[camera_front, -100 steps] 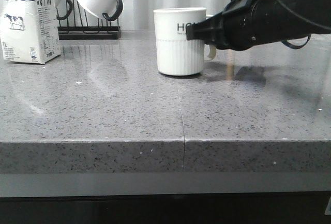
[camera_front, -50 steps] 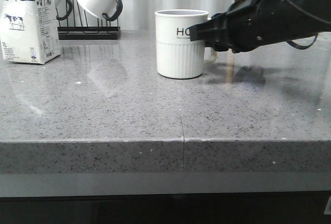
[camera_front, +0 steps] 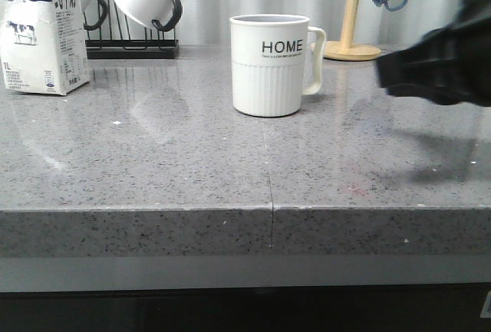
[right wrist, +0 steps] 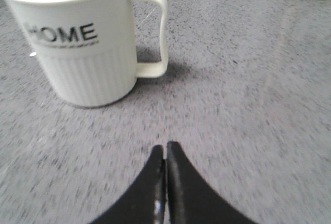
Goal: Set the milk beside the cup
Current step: 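Lower the mug, open the right gripper and withdraw it, then move the left gripper to the milk carton and close around it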
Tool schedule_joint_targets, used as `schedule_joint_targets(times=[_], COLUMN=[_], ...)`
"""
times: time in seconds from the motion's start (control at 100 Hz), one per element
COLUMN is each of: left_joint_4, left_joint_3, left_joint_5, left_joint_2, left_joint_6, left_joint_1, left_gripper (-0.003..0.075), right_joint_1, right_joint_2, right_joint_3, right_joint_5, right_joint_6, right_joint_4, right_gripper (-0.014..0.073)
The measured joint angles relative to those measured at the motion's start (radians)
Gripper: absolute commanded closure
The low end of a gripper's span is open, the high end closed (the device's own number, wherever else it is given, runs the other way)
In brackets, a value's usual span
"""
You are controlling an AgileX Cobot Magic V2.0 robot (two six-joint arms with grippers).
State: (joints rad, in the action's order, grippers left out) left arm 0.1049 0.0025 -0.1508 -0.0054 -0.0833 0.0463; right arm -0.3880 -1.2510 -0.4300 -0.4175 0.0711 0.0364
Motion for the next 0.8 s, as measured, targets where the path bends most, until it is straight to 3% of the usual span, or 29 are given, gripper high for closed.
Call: schedule_joint_targets(times=[0.48,0.8], left_joint_4=[0.0,0.0], left_joint_3=[0.0,0.0], left_joint_5=[0.0,0.041], left_joint_2=[0.0,0.0], left_joint_6=[0.0,0.0], left_joint_1=[0.0,0.0], left_gripper=[0.0741,0.0741], right_joint_1=[0.0,0.0], right_joint_2=[0.726,1.083], right_joint_3=[0.084,0.087], right_joint_5=[0.565,0.916], right_joint_6=[0.0,0.0], right_joint_4=[-0.004,-0.015], right_gripper=[0.0662,0.0662])
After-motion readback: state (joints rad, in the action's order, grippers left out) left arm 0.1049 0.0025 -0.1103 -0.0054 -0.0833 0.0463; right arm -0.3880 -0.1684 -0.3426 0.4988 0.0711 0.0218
